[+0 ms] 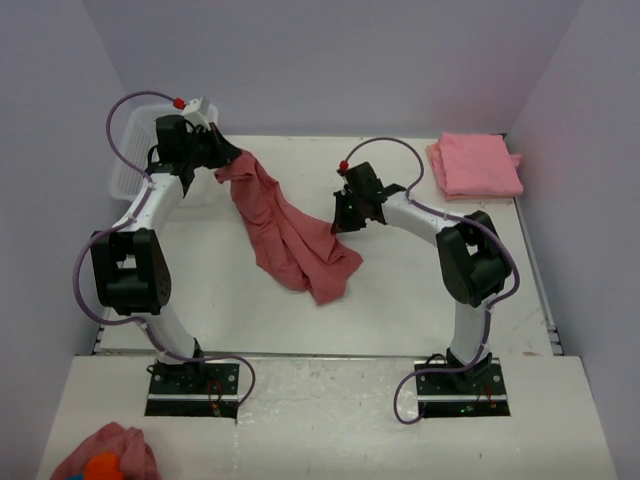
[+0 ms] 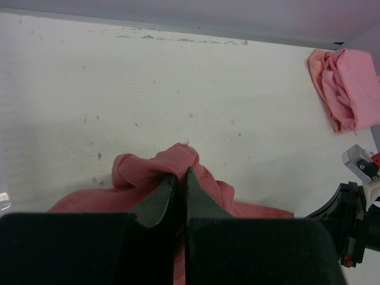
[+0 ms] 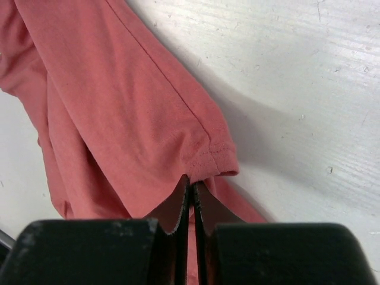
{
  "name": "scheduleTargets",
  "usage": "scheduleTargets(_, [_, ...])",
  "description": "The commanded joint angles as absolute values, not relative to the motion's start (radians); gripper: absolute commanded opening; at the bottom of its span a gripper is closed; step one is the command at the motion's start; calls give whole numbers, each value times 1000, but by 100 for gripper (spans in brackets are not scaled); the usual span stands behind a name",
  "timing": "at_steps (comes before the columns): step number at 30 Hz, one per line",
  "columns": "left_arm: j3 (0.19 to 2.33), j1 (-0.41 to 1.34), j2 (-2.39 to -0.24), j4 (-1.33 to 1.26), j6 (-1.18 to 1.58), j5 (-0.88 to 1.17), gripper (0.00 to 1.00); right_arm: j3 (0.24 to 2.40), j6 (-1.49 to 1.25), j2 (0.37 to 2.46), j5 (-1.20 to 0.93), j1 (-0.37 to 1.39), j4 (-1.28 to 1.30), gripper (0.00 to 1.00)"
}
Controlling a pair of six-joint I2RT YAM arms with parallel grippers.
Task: Fold and stack the t-shirts
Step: Move the tshirt to the center of the board
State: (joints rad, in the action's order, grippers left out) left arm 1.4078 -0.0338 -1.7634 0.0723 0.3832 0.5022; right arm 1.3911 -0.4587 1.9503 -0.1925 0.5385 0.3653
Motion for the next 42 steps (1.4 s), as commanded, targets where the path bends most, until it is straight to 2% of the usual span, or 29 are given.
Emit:
scheduleTargets(1, [1399, -32, -1736, 25, 400, 526, 0, 1442, -443, 1913, -157, 543, 385, 0])
scheduleTargets(5, [1420, -32, -1723, 66, 400, 516, 0, 1445, -427, 1862, -66, 542, 408, 0])
scheduleTargets(10, [1491, -20, -1632, 207, 338, 460, 0, 1520, -377, 1679, 119, 508, 509, 0])
scheduleTargets(13, [1528, 20, -1542, 273, 299, 391, 0, 1627, -330, 1571, 210, 471, 609, 0])
scheduleTargets(17, [1591, 38, -1428, 310, 308, 437, 0, 1834, -255, 1508, 274, 434, 760, 0])
scheduleTargets(22, [1650, 63, -1318, 328, 334, 486, 0, 1960, -225, 1430, 250, 437, 857, 0])
scheduleTargets(30, [1782, 66, -1057, 382, 299, 581, 0, 1977, -181, 1211, 287, 486, 910, 0])
scheduleTargets(37, [2023, 66, -1028, 411, 334, 704, 0, 2141, -153, 1106, 363, 525, 977, 0])
scheduleTargets(42, [2054, 66, -1023, 379, 354, 719, 0, 2244, -143, 1091, 388, 528, 1000, 0])
